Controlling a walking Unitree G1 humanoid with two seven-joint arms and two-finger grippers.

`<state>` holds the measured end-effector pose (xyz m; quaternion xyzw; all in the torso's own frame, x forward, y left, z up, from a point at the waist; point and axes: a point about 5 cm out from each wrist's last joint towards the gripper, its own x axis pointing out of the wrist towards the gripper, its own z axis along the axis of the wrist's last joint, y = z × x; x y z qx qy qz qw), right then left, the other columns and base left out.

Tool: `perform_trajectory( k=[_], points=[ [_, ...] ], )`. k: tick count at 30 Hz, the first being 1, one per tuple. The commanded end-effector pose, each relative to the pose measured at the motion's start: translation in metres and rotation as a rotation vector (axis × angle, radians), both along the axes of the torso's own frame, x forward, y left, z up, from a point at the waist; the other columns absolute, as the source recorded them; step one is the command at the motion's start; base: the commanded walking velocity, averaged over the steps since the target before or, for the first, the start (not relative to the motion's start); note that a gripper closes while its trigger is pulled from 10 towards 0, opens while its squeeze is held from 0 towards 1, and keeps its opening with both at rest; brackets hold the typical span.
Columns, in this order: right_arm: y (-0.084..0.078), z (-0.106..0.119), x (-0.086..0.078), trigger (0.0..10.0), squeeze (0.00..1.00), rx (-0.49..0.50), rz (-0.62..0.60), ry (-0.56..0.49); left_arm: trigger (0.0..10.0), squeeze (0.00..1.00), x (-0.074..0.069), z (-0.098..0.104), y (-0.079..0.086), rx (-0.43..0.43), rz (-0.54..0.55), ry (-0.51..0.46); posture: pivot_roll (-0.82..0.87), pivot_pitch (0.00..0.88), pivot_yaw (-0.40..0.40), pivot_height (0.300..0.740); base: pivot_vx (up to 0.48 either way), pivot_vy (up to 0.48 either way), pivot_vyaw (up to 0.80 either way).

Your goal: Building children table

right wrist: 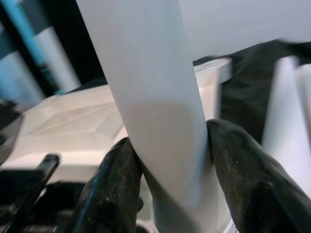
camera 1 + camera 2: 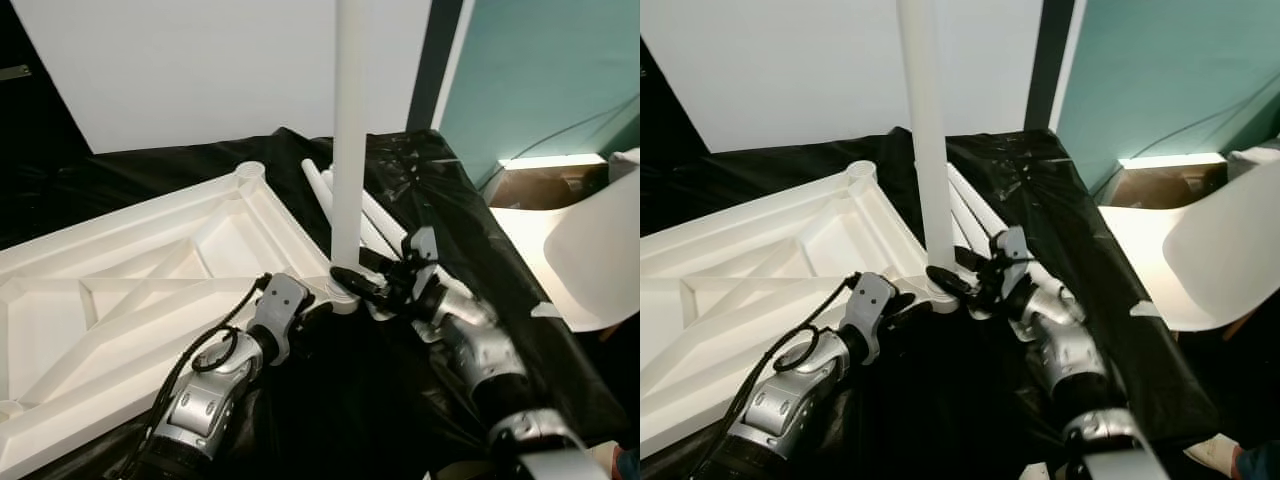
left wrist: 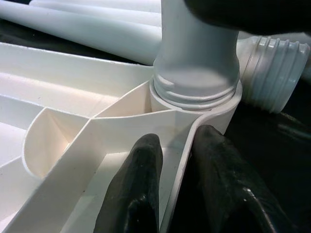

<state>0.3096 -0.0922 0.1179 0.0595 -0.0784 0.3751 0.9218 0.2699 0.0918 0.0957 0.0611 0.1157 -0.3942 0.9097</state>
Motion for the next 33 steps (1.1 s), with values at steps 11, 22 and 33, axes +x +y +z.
perform_trajectory(
  k=[11,22,33],
  points=[
    [0.001,0.020,0.006,10.0,0.00,0.035,-0.207,-0.055,10.0,0.00,-0.021,-0.029,-0.007,0.002,-0.128,0.165,0.16,0.000,-0.015,0.740,0.000,0.000,0.00],
    [0.010,0.020,0.013,10.0,0.00,-0.120,0.137,-0.028,10.0,0.00,-0.020,-0.029,-0.010,-0.003,-0.131,0.165,0.15,0.000,-0.022,0.740,0.000,0.000,0.00],
    [0.004,0.039,0.024,0.0,0.00,-0.358,0.437,-0.100,10.0,0.00,-0.019,-0.028,-0.009,-0.006,-0.116,0.158,0.17,0.000,-0.034,0.740,0.000,0.000,0.00]
  ],
)
